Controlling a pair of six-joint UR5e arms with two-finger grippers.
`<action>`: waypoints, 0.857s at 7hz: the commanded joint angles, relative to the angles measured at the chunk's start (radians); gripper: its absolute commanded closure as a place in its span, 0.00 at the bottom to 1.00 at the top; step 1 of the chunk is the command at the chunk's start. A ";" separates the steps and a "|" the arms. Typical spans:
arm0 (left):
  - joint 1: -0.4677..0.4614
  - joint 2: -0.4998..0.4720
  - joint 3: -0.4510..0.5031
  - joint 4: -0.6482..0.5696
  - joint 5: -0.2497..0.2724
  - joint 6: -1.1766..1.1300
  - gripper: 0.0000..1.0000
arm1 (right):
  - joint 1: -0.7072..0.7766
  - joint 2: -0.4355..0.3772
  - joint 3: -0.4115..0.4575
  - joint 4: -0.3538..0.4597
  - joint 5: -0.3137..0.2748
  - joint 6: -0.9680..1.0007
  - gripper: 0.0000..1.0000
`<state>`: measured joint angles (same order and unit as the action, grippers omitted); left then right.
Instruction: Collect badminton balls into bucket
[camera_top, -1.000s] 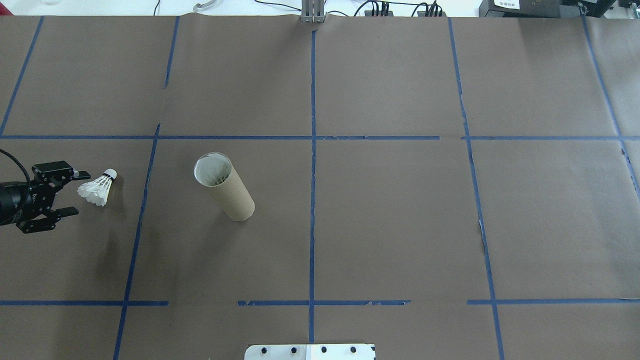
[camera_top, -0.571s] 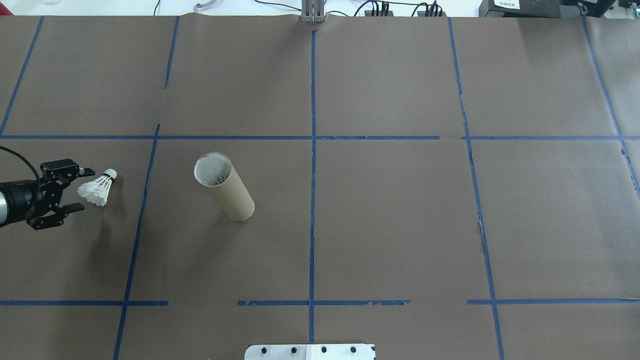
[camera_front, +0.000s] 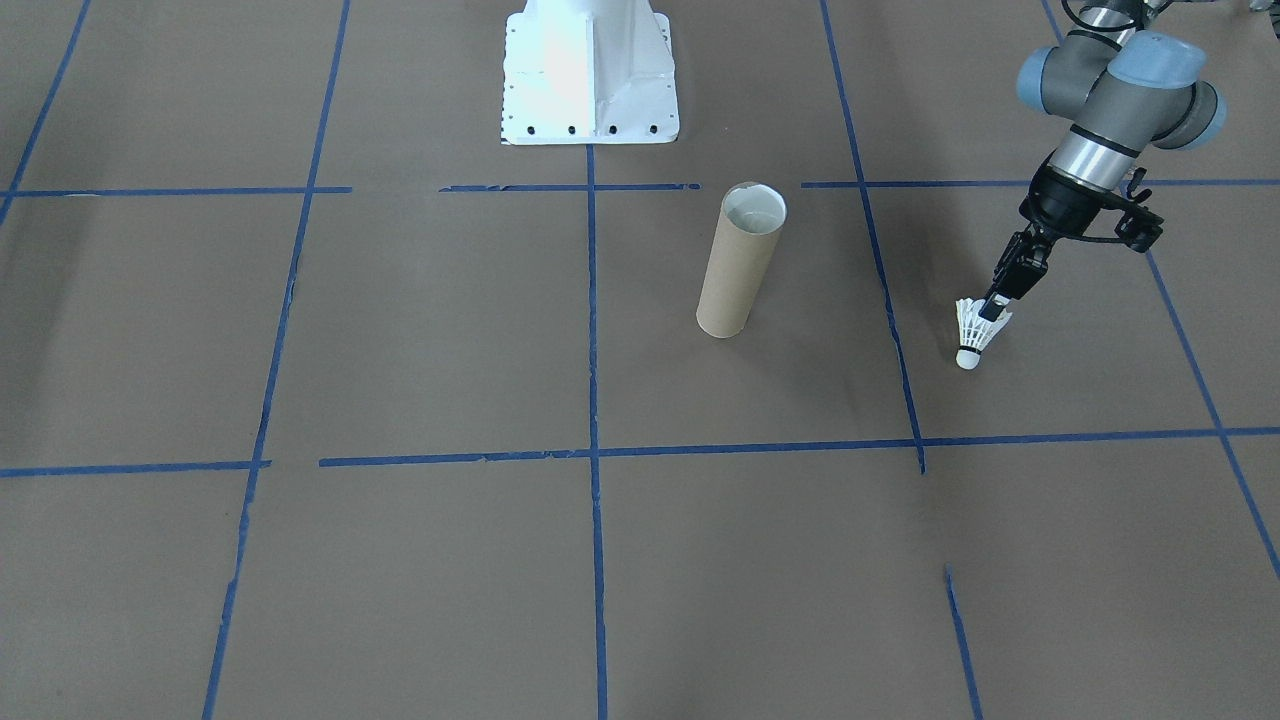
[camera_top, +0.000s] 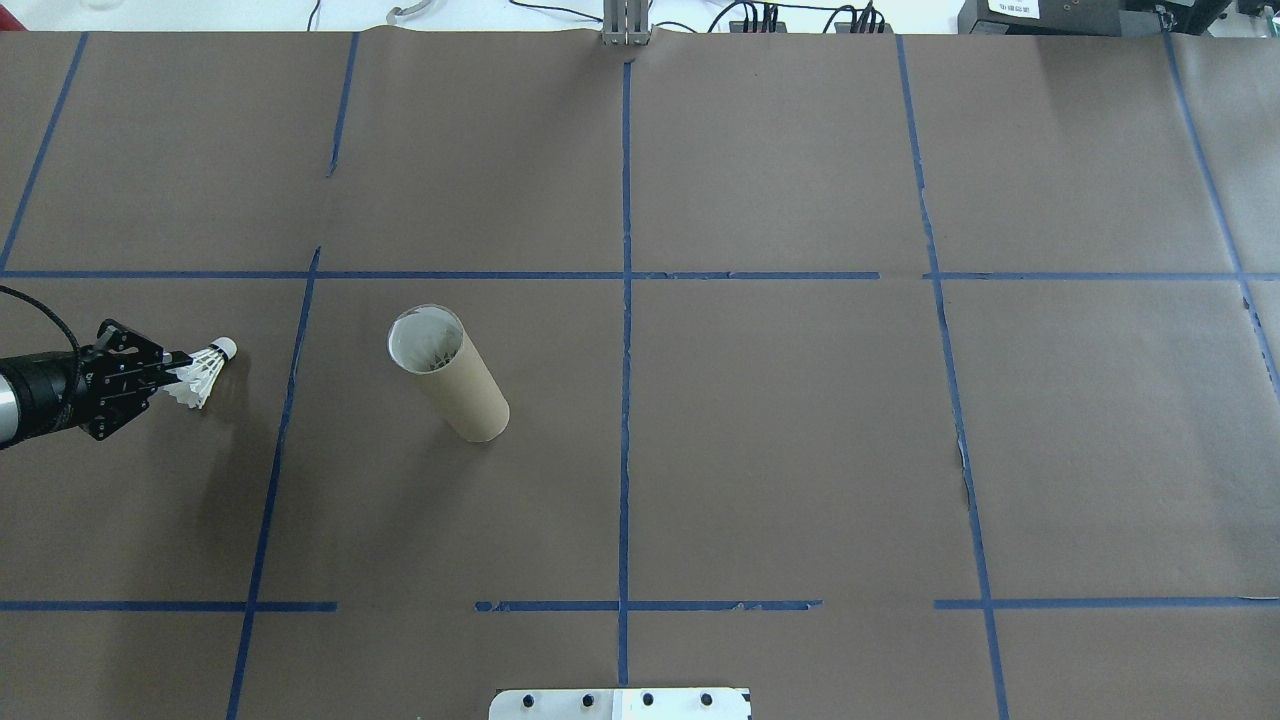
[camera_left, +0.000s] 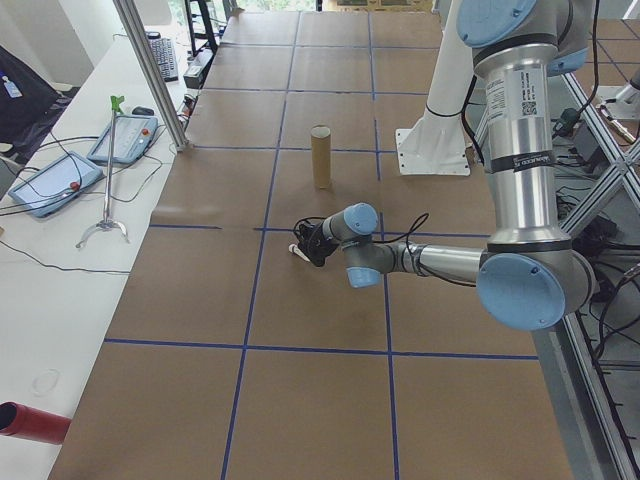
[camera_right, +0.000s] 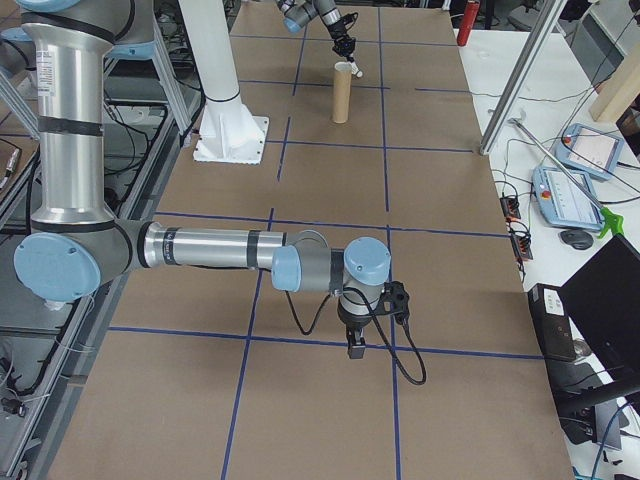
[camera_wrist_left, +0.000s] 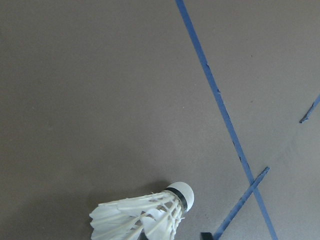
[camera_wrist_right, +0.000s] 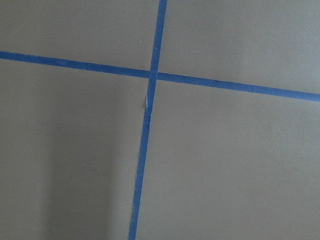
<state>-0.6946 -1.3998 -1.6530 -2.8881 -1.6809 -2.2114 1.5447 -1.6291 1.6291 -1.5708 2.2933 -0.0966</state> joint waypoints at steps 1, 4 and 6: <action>-0.022 0.010 -0.016 0.001 -0.014 0.121 1.00 | 0.000 0.000 0.000 0.000 0.000 0.000 0.00; -0.211 0.007 -0.158 0.349 -0.295 0.679 1.00 | 0.000 0.000 0.000 0.000 0.000 0.000 0.00; -0.285 -0.013 -0.343 0.711 -0.364 0.928 1.00 | 0.000 0.000 0.001 0.000 0.000 0.000 0.00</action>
<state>-0.9354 -1.4013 -1.8905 -2.3900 -2.0060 -1.4202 1.5447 -1.6291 1.6294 -1.5708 2.2933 -0.0966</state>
